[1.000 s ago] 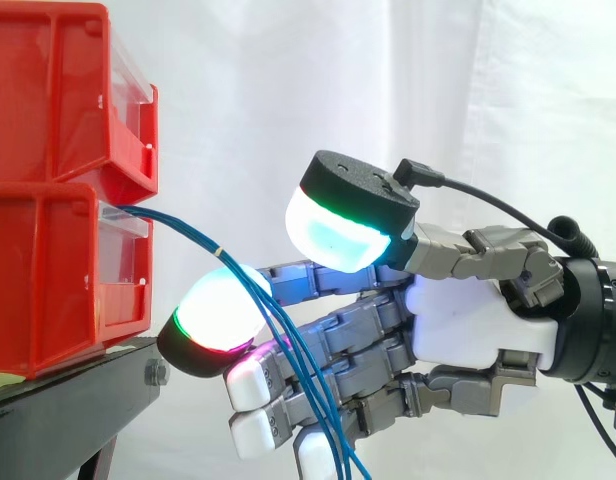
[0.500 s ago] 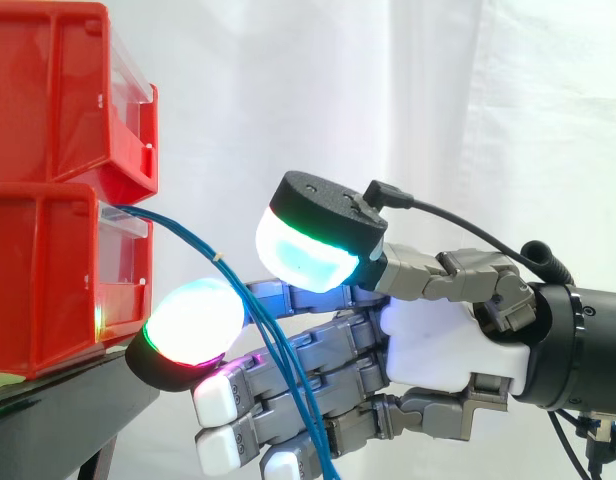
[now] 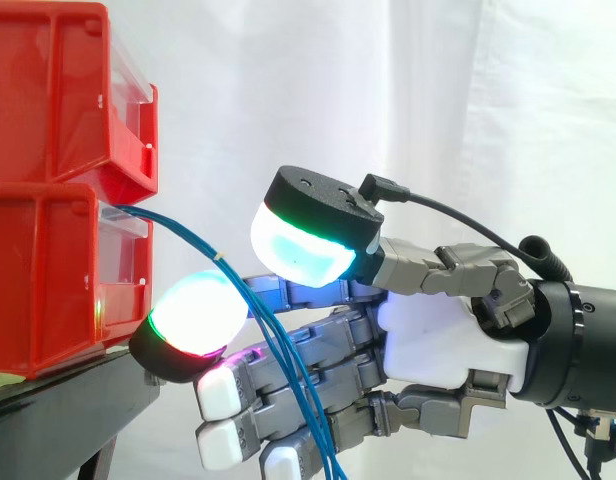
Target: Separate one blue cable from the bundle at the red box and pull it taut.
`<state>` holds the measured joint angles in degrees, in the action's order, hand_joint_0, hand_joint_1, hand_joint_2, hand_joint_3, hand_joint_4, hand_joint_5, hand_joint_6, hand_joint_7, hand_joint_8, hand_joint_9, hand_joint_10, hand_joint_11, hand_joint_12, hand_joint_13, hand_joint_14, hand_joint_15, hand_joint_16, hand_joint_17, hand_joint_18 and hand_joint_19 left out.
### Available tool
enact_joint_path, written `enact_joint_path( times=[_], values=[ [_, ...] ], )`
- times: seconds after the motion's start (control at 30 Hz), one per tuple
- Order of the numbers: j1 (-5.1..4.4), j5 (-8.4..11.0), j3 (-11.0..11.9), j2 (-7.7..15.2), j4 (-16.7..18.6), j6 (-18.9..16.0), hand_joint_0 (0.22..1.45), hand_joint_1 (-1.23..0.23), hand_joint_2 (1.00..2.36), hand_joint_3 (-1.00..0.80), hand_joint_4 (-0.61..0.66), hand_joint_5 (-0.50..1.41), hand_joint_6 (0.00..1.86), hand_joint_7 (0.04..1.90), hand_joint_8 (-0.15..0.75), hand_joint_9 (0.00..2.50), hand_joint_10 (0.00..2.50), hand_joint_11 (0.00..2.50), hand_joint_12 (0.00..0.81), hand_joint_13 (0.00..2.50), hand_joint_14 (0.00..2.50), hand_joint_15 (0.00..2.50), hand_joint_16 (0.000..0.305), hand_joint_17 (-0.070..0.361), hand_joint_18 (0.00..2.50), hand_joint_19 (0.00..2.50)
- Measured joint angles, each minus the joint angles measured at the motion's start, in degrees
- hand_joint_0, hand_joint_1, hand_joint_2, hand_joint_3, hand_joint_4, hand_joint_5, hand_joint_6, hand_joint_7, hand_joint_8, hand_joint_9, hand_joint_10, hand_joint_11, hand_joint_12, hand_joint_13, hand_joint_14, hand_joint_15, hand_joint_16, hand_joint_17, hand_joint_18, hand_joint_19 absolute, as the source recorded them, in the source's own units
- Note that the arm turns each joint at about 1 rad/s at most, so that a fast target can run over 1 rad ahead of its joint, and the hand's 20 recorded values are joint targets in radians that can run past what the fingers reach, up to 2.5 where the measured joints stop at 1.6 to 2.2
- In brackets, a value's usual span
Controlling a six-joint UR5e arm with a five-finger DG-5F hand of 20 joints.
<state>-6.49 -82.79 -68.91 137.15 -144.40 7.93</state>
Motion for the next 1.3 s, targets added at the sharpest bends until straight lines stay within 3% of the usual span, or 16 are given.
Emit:
enact_joint_path(
  times=[0.5,0.97,1.3],
  values=[
    [-0.1,-0.44,0.3,0.0,0.09,-0.02,0.65,-0.68,1.02,-0.24,0.26,-0.17,0.69,1.02,0.397,0.73,0.01,0.62,0.414,0.84,0.01,0.46,0.05,0.113,0.84,0.52],
    [-0.06,-0.86,1.17,0.0,-0.24,-0.41,0.6,-0.69,1.0,-0.45,0.29,-0.19,0.82,0.9,0.418,0.86,0.01,0.75,0.426,0.95,0.01,0.5,0.049,0.111,0.91,0.52],
    [-0.05,-0.89,1.19,0.0,-0.23,-0.91,0.63,-0.72,1.02,-0.19,0.19,-0.19,0.9,0.99,0.424,0.96,0.01,0.88,0.429,1.02,0.02,0.54,0.048,0.109,0.97,0.54]
  ],
)
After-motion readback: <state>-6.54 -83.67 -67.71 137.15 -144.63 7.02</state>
